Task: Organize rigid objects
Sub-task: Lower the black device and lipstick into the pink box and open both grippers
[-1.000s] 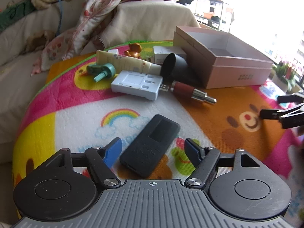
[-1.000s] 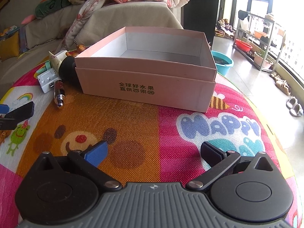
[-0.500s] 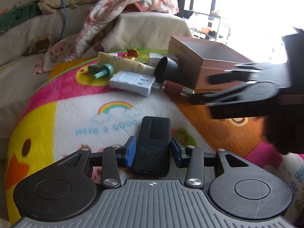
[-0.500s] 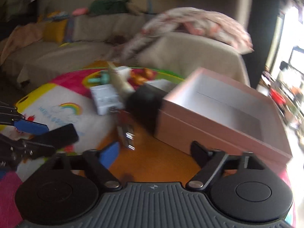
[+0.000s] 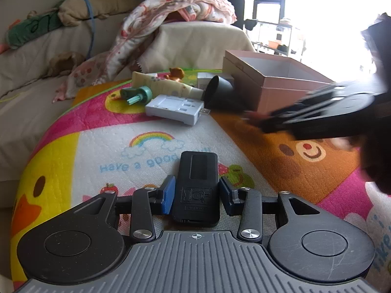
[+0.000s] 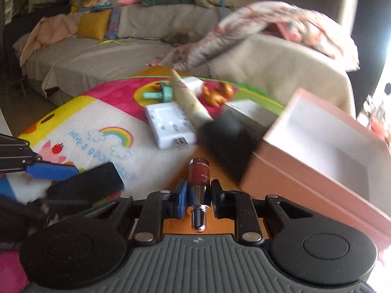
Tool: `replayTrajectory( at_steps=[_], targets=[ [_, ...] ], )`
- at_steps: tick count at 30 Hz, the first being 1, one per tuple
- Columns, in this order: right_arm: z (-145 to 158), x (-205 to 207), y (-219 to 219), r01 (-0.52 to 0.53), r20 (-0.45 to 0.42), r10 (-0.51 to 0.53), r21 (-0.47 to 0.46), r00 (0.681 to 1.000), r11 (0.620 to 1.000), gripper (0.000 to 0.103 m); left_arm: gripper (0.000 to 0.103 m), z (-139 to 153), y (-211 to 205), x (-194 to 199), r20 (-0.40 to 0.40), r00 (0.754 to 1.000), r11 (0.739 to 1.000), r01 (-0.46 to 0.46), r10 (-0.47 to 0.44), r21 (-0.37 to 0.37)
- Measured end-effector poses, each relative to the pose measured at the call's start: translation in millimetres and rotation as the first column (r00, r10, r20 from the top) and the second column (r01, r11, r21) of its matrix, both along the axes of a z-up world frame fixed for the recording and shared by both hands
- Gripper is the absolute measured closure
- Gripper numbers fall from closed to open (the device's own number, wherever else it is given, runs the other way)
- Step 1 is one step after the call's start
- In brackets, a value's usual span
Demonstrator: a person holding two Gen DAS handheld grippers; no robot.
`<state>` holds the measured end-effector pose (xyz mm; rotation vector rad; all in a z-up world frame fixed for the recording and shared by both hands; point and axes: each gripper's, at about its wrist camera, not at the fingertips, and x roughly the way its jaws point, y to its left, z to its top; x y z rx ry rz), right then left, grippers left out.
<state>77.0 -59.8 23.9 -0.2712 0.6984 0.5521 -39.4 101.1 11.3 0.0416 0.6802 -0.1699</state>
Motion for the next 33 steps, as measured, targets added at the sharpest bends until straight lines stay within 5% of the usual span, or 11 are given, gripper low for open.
replayTrajectory(
  at_steps=[5,13,18,20,22,24,25,27,33],
  targets=[
    [20.0,-29.1,-58.6,0.058,-0.019,-0.058,0.029,0.998,0.998,0.083,0.06,8.4,-17.9,-12.8,-0.001,0.996,0.995,0.091,-0.091,-0.027],
    [42.2,-86.3,-112.8,0.101,0.177,-0.085,-0.079,0.98,0.992,0.083,0.06,47.8,-69.3,-10.3,0.058,0.967,0.967,0.249,-0.247,-0.043],
    [72.9,-75.0,-132.1,0.182,0.268,-0.174,-0.006,0.948,0.983,0.083,0.06,107.7,-97.6,36.1,0.24,0.928,0.955,0.295,-0.283,-0.016],
    [90.2,-55.6,-134.0,0.214,0.322,-0.209,0.021,0.924,0.977,0.083,0.059,130.9,-105.2,76.5,0.304,0.918,0.954,0.289,-0.253,-0.079],
    [104.4,-27.7,-136.1,0.264,0.358,-0.276,0.083,0.892,0.961,0.081,0.059,139.5,-111.5,120.3,0.259,0.939,0.95,0.273,-0.228,-0.152],
    [109.0,-4.3,-141.6,0.287,0.339,-0.325,0.157,0.883,0.945,0.05,0.059,133.2,-112.3,149.0,0.205,0.959,0.95,0.237,-0.196,-0.203],
    [107.3,2.7,-143.3,0.317,0.319,-0.358,0.175,0.877,0.932,0.026,0.059,127.2,-108.8,151.9,0.202,0.964,0.953,0.215,-0.173,-0.213],
    [95.7,-0.7,-147.0,0.312,0.308,-0.365,0.207,0.879,0.927,0.023,0.059,108.9,-95.6,146.4,0.204,0.97,0.959,0.174,-0.129,-0.222],
    [26.1,-27.5,-134.9,0.299,0.254,-0.317,0.11,0.914,0.948,0.016,0.059,39.3,-31.3,114.1,0.115,0.993,0.969,0.009,0.02,-0.245]
  ],
)
